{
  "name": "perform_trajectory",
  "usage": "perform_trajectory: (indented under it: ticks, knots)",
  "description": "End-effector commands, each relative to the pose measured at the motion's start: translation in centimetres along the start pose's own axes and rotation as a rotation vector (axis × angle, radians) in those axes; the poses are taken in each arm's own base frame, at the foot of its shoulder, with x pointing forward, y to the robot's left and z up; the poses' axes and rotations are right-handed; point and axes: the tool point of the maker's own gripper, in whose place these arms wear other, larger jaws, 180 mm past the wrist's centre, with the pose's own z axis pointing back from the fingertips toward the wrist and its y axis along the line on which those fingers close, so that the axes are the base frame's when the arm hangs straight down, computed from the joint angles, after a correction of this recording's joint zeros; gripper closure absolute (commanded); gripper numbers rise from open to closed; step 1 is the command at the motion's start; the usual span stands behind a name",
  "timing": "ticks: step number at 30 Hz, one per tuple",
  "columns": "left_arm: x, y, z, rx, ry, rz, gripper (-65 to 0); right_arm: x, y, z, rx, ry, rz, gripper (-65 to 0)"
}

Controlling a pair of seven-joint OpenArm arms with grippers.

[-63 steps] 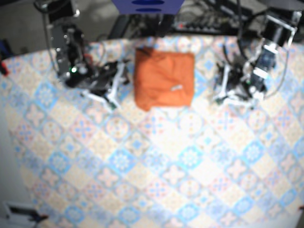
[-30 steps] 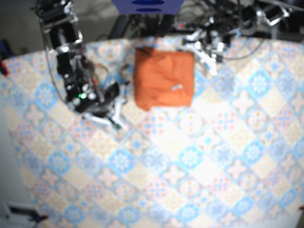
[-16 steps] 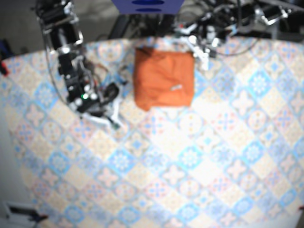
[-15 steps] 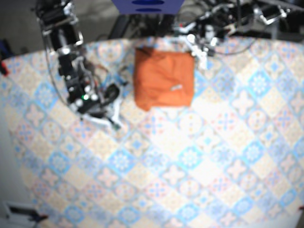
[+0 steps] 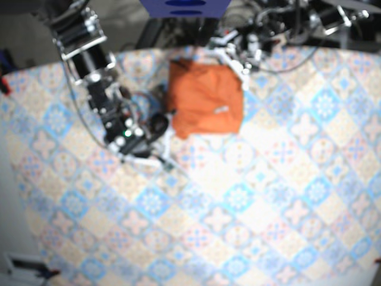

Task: Fold the T-shirt properly
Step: 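Grasp the folded shirt's edge with the right gripper and lift it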

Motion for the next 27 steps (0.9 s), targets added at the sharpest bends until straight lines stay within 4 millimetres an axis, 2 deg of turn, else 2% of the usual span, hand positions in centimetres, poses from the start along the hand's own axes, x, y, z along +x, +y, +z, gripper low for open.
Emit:
perform_trajectory:
  ticks: [1, 7, 17, 24, 27]
  knots:
    - [-0.1, 0.6, 0.3, 0.017, -0.001, 0.002, -10.4, 1.7, -0.7, 0.6, -0.032, -0.037, 0.026, -25.5]
    - [-0.2, 0.7, 0.3, 0.019, 0.001, 0.006, -10.4, 2.1, 1.2, -1.0, -0.009, -0.003, 0.083, -25.5]
    - [-0.2, 0.8, 0.3, 0.021, 0.000, 0.008, -10.4, 1.2, 1.4, -2.9, 0.014, 0.001, 0.061, -25.5]
    - [0.6, 1.0, 0.4, 0.028, -0.013, 0.012, -10.4, 1.1, 1.4, -3.5, 0.021, 0.008, 0.054, -25.1]
    - [0.9, 1.8, 0.5, 0.045, -0.033, 0.015, -10.4, 1.2, 1.5, -3.5, 0.024, 0.006, 0.054, -23.7]
